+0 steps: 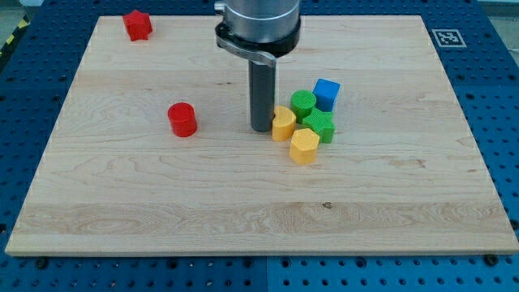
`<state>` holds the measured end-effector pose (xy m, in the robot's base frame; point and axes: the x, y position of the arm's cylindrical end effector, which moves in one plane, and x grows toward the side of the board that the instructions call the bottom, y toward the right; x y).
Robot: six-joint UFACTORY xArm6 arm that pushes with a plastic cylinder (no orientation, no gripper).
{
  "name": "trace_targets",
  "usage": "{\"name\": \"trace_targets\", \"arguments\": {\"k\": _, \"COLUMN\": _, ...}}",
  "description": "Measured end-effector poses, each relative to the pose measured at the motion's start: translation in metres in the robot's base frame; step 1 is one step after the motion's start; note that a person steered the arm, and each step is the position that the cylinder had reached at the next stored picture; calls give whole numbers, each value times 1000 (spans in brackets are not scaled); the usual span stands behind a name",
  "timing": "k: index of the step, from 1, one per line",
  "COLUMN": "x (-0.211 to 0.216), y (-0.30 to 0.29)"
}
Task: Slide red circle closer to blue triangle
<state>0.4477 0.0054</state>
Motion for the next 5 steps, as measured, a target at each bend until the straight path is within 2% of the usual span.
{"name": "trace_targets", "arguments": {"k": 2, "x": 44, "y": -41}}
{"name": "trace_targets", "arguments": {"k": 3, "x": 59, "y": -106}}
{"name": "trace_targets", "arguments": {"k": 4, "x": 34, "y": -159}}
{"name": "trace_targets", "arguments": {"k": 5, "x": 22, "y": -133}}
